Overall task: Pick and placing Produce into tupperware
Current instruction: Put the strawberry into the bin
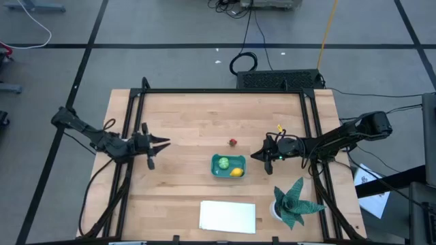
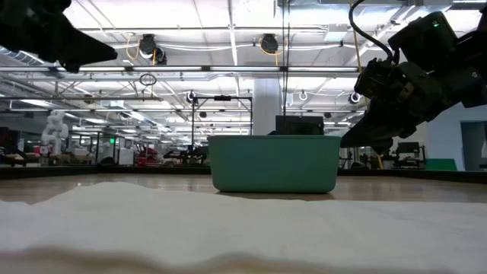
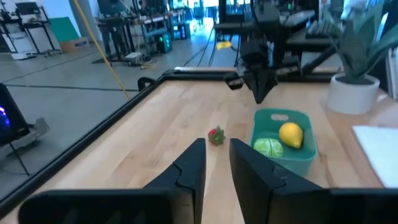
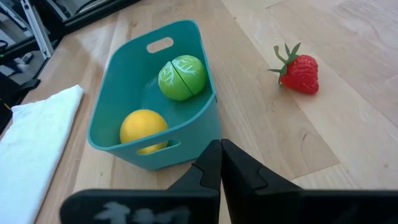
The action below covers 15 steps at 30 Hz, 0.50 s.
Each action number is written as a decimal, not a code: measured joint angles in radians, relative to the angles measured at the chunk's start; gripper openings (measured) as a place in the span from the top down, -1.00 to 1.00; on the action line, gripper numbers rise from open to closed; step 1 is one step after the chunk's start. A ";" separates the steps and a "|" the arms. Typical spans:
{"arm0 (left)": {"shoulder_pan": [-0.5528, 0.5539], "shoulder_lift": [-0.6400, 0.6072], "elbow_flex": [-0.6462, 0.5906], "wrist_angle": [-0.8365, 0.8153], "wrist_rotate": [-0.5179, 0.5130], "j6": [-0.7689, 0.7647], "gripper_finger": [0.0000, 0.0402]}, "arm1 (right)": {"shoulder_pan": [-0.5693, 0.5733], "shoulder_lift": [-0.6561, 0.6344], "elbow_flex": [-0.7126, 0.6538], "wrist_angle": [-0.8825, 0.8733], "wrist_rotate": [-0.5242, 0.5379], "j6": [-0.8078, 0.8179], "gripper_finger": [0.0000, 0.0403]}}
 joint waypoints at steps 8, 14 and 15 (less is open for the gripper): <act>0.000 -0.164 -0.034 -0.107 -0.001 -0.008 0.61 | 0.000 0.000 0.000 0.000 0.000 -0.007 1.00; 0.001 -0.190 -0.036 -0.119 0.015 -0.002 0.61 | 0.000 0.000 0.000 0.000 0.000 -0.019 1.00; 0.001 -0.192 -0.036 -0.119 0.006 -0.013 0.61 | 0.000 0.000 0.000 0.000 0.000 -0.019 1.00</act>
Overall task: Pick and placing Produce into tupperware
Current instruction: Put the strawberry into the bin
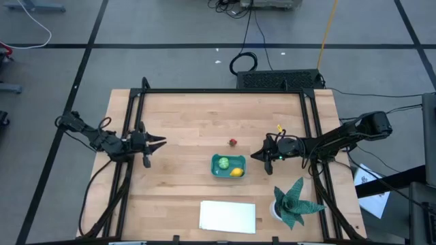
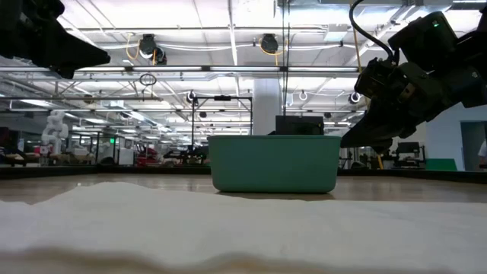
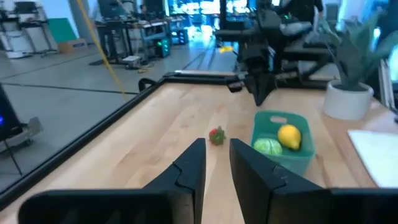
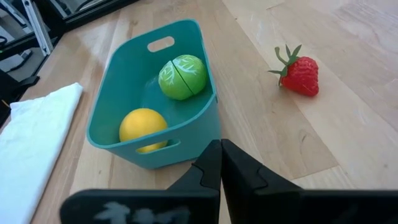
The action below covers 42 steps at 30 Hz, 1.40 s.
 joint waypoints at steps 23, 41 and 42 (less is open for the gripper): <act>0.112 -0.002 -0.064 0.094 0.060 0.047 0.61 | -0.005 0.000 0.000 0.046 0.005 -0.135 1.00; 0.112 0.000 -0.064 0.091 0.068 0.094 0.61 | -0.228 0.000 0.240 -0.375 -0.052 -0.197 0.80; 0.112 0.000 -0.064 0.091 0.068 0.094 0.61 | -0.236 0.000 0.271 -0.436 -0.052 -0.213 0.74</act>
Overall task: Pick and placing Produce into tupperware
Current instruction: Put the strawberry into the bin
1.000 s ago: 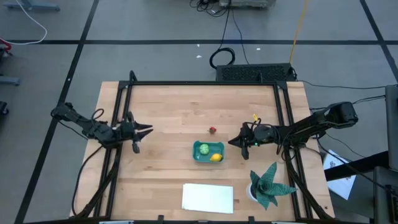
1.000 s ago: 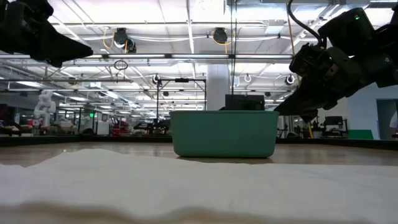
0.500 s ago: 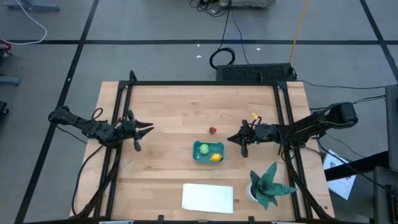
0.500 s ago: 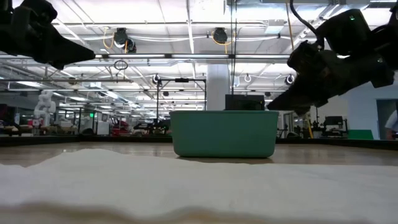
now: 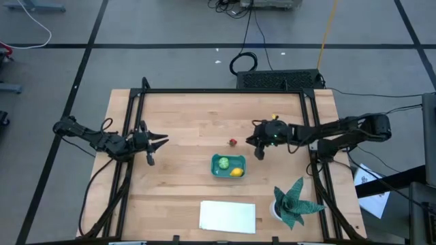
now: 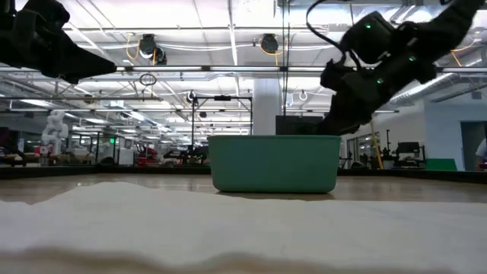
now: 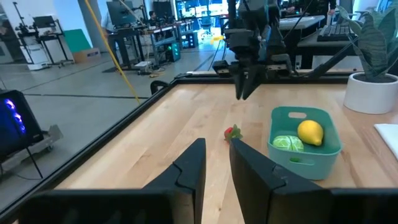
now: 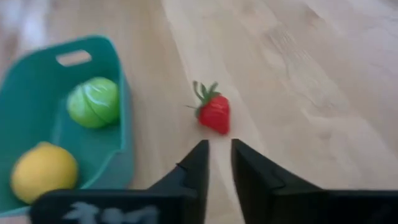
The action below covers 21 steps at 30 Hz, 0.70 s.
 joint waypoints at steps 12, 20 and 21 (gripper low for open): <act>0.000 0.000 0.000 -0.006 0.002 -0.003 0.61 | -0.078 0.000 0.215 -0.341 -0.055 -0.334 -0.28; 0.000 0.001 0.000 -0.038 0.002 -0.009 0.61 | -0.105 0.000 0.259 -0.336 -0.154 -0.453 -0.46; 0.000 0.001 0.000 -0.038 0.002 -0.009 0.61 | -0.111 0.000 0.268 -0.336 -0.171 -0.455 -0.46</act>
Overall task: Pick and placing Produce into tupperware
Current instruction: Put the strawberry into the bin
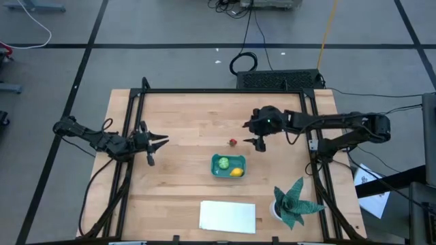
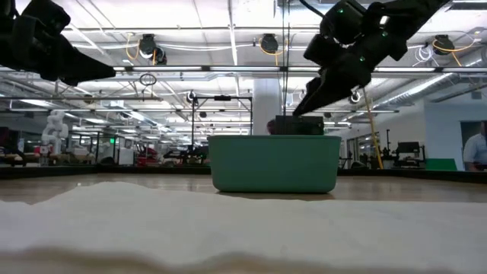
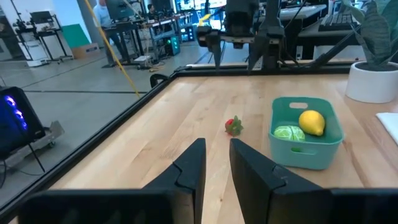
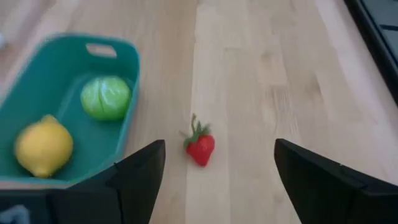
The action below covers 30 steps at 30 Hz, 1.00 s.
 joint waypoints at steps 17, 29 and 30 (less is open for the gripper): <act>0.000 0.000 0.000 -0.007 0.013 -0.001 0.61 | -0.059 0.253 0.178 -0.090 -0.145 0.004 -0.46; 0.000 0.000 0.000 -0.015 0.015 0.003 0.61 | -0.058 0.355 0.204 -0.089 -0.147 -0.139 -0.45; 0.000 0.000 0.000 -0.016 0.015 0.004 0.61 | -0.058 0.362 0.204 -0.089 -0.147 -0.149 -0.45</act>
